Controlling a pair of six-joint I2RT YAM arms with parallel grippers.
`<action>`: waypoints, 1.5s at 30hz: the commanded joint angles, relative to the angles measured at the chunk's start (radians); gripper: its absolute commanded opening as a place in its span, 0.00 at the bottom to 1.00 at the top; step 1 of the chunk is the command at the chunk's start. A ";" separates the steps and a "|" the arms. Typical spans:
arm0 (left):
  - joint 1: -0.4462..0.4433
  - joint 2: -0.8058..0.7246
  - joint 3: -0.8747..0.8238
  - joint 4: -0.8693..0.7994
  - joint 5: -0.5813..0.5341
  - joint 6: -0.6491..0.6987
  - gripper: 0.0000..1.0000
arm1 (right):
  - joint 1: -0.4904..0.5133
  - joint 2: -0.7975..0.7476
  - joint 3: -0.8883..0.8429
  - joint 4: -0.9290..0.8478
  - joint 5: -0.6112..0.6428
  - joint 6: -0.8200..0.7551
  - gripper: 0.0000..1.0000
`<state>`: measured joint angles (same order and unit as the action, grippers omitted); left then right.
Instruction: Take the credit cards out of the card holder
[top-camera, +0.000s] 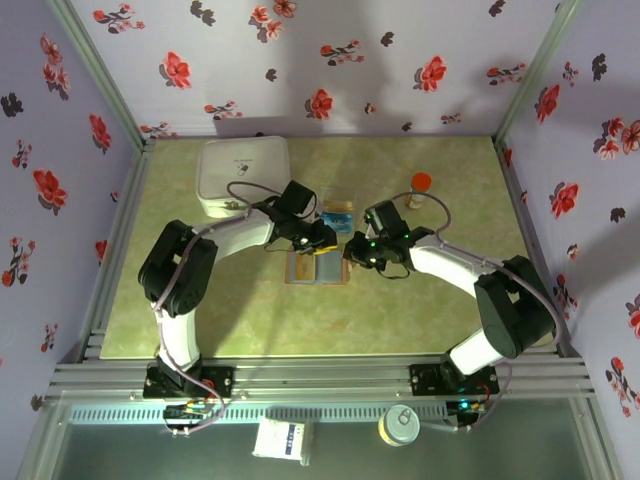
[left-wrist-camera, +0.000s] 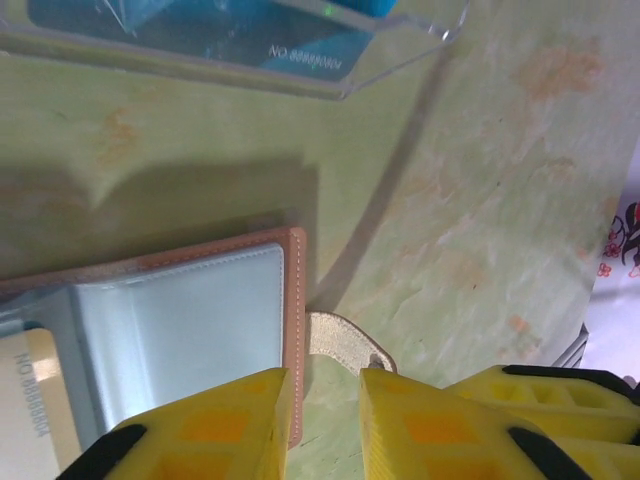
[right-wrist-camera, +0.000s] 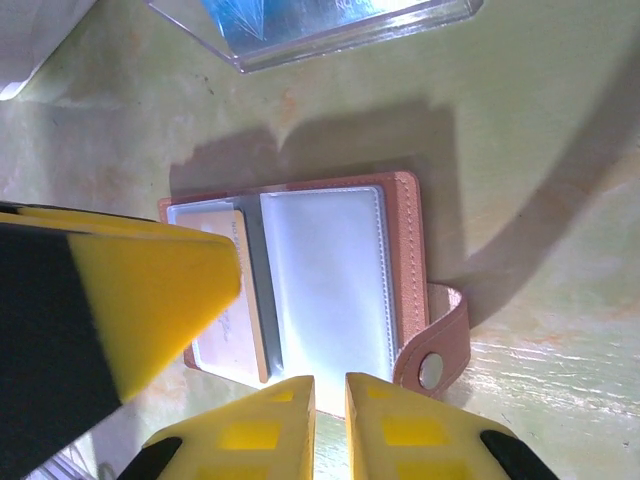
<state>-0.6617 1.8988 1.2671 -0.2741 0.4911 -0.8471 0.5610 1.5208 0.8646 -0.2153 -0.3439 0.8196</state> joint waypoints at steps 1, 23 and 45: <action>0.020 -0.046 -0.026 -0.031 0.014 0.039 0.25 | 0.007 0.024 0.041 -0.015 0.002 0.004 0.17; 0.147 -0.145 -0.315 0.008 -0.023 0.073 0.14 | 0.137 0.264 0.231 -0.035 -0.036 0.006 0.19; 0.162 -0.163 -0.302 -0.032 -0.043 0.090 0.11 | 0.153 0.366 0.284 0.005 -0.101 -0.011 0.24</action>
<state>-0.5056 1.7210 0.9531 -0.2821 0.4484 -0.7815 0.7063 1.8652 1.1259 -0.2279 -0.4248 0.8196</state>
